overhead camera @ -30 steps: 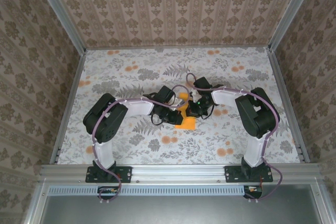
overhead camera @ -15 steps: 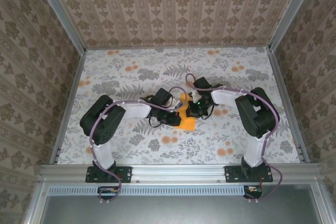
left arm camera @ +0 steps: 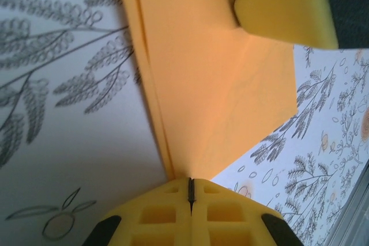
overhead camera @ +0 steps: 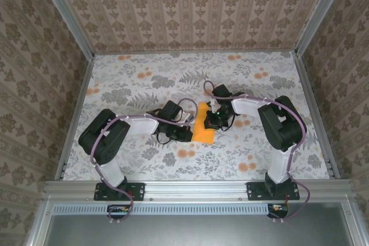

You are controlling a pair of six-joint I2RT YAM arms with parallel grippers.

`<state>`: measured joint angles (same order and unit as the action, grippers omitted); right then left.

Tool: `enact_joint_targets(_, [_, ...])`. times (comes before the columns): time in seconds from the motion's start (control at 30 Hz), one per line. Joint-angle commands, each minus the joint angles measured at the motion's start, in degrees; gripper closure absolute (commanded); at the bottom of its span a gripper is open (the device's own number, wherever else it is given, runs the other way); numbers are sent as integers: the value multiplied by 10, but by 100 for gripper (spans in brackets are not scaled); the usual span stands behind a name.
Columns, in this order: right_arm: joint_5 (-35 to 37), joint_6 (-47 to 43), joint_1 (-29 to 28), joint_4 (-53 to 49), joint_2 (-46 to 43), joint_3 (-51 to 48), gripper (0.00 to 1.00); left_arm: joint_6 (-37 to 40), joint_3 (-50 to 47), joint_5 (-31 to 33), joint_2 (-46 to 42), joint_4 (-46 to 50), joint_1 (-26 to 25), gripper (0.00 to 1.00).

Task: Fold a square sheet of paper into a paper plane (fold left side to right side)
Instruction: Fold the triangle a second time at the center of the table.

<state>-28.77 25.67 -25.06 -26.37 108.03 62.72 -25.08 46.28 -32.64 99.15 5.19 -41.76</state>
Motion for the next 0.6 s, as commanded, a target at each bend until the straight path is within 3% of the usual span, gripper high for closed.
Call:
enact_joint_targets(0.0, [22, 3, 4, 11, 6, 1, 98, 1, -16, 2, -27, 53, 11, 95])
enact_joint_targets(0.1, [13, 15, 7, 44, -24, -1, 93, 4, -17, -10, -56, 44, 24, 90])
enact_joint_targets(0.27, [43, 13, 25, 66, -102, -22, 71, -1, -5, -21, -90, 15, 51, 76])
enact_joint_targets(0.43, [74, 5, 59, 64, -171, -74, 51, -3, 30, -38, -54, -31, 58, 59])
enact_joint_targets(0.57, [57, 19, 82, 94, -208, -123, 38, 1, 74, -56, -2, -47, 58, 52])
